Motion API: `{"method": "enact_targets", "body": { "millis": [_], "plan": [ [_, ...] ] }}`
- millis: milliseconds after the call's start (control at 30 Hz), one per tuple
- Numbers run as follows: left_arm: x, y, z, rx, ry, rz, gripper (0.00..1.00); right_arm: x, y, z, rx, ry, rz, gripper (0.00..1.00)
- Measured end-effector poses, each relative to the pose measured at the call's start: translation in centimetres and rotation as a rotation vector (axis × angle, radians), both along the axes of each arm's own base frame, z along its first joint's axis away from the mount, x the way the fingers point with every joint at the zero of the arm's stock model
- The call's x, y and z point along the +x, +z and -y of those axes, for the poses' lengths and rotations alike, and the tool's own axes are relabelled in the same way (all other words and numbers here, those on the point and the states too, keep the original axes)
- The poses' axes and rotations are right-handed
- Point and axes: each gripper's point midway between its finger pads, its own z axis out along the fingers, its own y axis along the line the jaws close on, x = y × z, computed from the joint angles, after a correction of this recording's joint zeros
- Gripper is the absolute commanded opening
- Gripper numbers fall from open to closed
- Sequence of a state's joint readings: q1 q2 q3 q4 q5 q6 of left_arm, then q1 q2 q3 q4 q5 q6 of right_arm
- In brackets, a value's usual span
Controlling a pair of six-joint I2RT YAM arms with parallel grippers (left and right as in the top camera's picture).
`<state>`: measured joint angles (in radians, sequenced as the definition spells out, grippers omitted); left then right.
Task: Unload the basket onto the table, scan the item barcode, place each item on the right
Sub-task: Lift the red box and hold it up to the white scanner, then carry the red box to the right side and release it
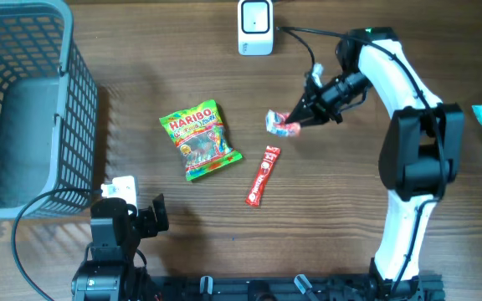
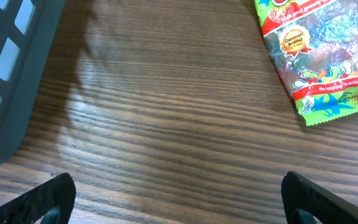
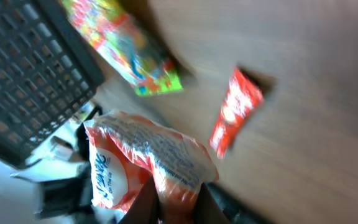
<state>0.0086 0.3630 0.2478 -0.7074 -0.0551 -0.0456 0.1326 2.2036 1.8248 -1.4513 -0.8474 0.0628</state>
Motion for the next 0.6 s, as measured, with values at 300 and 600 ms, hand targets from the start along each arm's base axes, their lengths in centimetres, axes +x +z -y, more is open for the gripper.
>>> {"method": "enact_targets", "body": {
  "millis": [300,600],
  "plan": [
    [0.0,0.0,0.0,0.000,0.000,0.000,1.00,12.4,13.5,-2.7,-0.248,-0.133,1.002,0.05],
    [0.0,0.0,0.0,0.000,0.000,0.000,1.00,23.0,11.2,-3.0,-0.396,-0.338,1.323,0.04]
  ]
}}
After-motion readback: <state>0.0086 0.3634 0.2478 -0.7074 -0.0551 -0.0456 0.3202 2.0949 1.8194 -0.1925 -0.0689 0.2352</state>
